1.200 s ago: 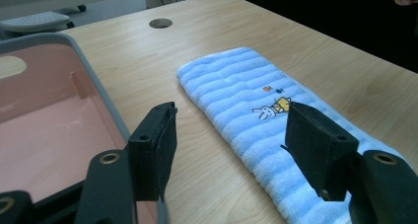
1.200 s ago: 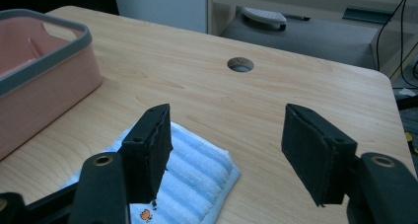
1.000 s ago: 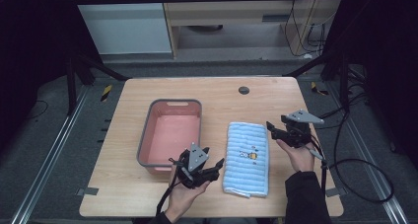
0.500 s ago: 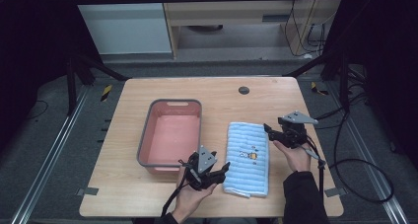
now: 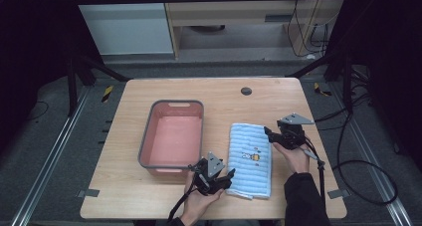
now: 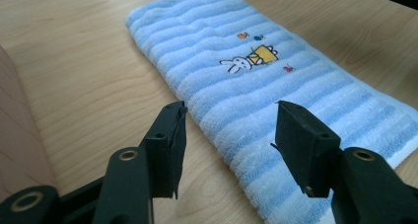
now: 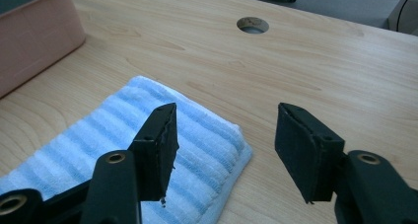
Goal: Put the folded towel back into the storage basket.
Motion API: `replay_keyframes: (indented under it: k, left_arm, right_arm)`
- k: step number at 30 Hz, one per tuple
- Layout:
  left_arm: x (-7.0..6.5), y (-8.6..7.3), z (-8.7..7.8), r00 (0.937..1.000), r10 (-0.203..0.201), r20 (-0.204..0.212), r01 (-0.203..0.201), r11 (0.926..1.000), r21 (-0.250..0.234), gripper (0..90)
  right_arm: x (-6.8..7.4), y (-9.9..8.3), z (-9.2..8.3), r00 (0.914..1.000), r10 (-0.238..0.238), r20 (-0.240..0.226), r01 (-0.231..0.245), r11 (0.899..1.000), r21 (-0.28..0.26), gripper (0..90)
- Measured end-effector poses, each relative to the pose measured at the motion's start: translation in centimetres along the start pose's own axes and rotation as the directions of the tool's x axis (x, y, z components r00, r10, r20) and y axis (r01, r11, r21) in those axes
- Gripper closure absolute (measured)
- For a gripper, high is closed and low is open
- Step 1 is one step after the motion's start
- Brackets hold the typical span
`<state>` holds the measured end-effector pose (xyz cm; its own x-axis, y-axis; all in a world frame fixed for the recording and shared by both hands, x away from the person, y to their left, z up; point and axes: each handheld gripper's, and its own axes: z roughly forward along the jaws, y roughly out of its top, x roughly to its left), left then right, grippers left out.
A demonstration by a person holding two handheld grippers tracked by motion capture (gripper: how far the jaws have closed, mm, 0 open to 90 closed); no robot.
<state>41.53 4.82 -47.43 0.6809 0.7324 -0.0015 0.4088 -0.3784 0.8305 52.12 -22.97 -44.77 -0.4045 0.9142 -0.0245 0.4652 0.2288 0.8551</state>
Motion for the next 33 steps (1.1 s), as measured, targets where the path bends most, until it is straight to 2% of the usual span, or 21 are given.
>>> replay_keyframes:
  k: [13, 20, 26, 28, 33]
  left_arm:
    - [-0.1, -1.1, 1.2, 1.0000, -0.007, 0.002, 0.007, 0.9991, 0.042, 50.0]
    - [-0.2, -1.5, 1.7, 0.9999, -0.009, 0.005, 0.009, 0.9982, 0.060, 52.7]
    - [-0.4, -1.7, 2.1, 1.0000, -0.009, 0.004, 0.009, 0.9972, 0.075, 54.4]
    - [-0.5, -1.8, 2.2, 1.0000, -0.007, 0.004, 0.007, 0.9964, 0.084, 54.5]
    - [-0.6, -2.0, 2.4, 0.9998, -0.021, 0.002, 0.021, 0.9961, 0.086, 55.1]
  right_arm:
    - [-0.3, -0.9, 1.4, 0.9998, 0.014, 0.010, -0.015, 0.999, 0.038, 43.6]
    - [-0.2, -1.3, 2.2, 0.9999, 0.006, 0.012, -0.007, 0.998, 0.067, 44.2]
    - [0.0, -1.7, 3.0, 1.0000, 0.000, 0.010, -0.001, 0.995, 0.104, 44.8]
    - [0.1, -2.0, 3.4, 0.9999, -0.015, 0.005, 0.014, 0.993, 0.117, 45.1]
    - [0.3, -2.3, 3.9, 1.0000, -0.006, -0.003, 0.006, 0.990, 0.144, 45.8]
